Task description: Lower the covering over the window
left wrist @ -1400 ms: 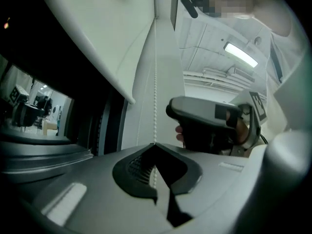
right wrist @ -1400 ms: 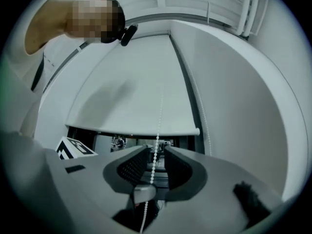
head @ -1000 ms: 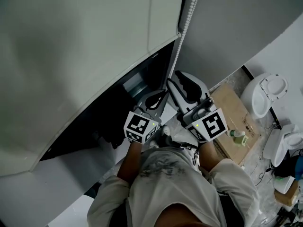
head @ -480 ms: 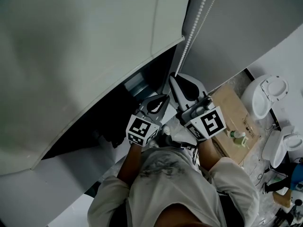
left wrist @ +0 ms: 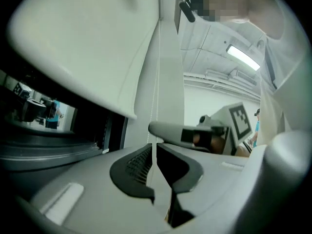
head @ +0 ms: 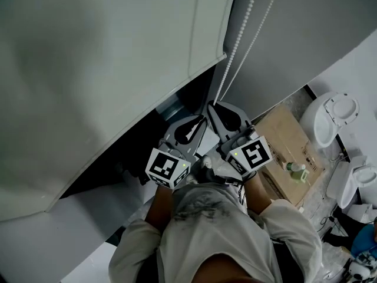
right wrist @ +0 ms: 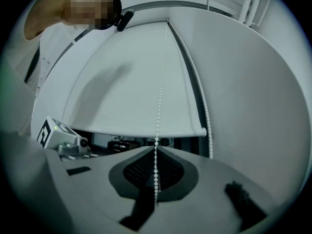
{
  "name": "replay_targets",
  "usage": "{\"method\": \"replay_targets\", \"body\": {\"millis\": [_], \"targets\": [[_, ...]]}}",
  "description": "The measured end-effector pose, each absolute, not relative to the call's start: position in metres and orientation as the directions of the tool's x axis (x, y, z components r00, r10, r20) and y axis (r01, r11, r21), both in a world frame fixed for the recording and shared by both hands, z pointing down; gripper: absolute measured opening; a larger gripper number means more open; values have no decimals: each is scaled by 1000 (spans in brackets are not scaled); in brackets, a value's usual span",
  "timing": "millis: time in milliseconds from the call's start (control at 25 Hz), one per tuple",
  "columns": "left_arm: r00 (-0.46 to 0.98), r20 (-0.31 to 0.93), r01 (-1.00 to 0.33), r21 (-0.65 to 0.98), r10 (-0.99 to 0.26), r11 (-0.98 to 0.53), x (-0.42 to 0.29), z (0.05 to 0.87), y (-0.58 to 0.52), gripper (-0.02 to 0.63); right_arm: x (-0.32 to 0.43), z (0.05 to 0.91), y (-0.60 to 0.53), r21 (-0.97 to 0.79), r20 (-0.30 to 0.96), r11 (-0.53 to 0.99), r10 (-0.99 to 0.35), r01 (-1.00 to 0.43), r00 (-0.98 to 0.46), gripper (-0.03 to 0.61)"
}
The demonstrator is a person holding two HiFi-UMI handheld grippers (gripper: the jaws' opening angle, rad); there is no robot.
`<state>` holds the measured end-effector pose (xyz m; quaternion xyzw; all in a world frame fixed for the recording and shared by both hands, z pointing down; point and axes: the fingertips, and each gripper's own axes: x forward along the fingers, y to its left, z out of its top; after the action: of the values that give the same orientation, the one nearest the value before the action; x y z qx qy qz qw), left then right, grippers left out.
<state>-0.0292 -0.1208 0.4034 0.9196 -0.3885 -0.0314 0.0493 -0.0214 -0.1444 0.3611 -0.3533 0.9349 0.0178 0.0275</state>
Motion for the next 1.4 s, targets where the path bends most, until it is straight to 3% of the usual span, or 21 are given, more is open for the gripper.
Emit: {"method": "replay_targets", "body": {"millis": [320, 640, 1040, 1400], "targets": [[681, -132, -718, 69, -720, -692, -34, 352, -123, 44, -21, 401, -140, -34, 8, 750, -661, -661, -751, 23], [685, -160, -716, 32, -711, -698, -25, 333, -127, 52, -24, 437, -139, -62, 71, 752, -652, -656, -755, 23], [685, -126, -720, 32, -717, -693, -17, 342, -138, 66, -26, 480, -141, -95, 168, 749, -637, -656, -752, 23], [679, -103, -728, 34, -727, -684, -16, 353, -140, 63, -31, 480, -147, -77, 156, 748, -644, -660, -749, 23]]}}
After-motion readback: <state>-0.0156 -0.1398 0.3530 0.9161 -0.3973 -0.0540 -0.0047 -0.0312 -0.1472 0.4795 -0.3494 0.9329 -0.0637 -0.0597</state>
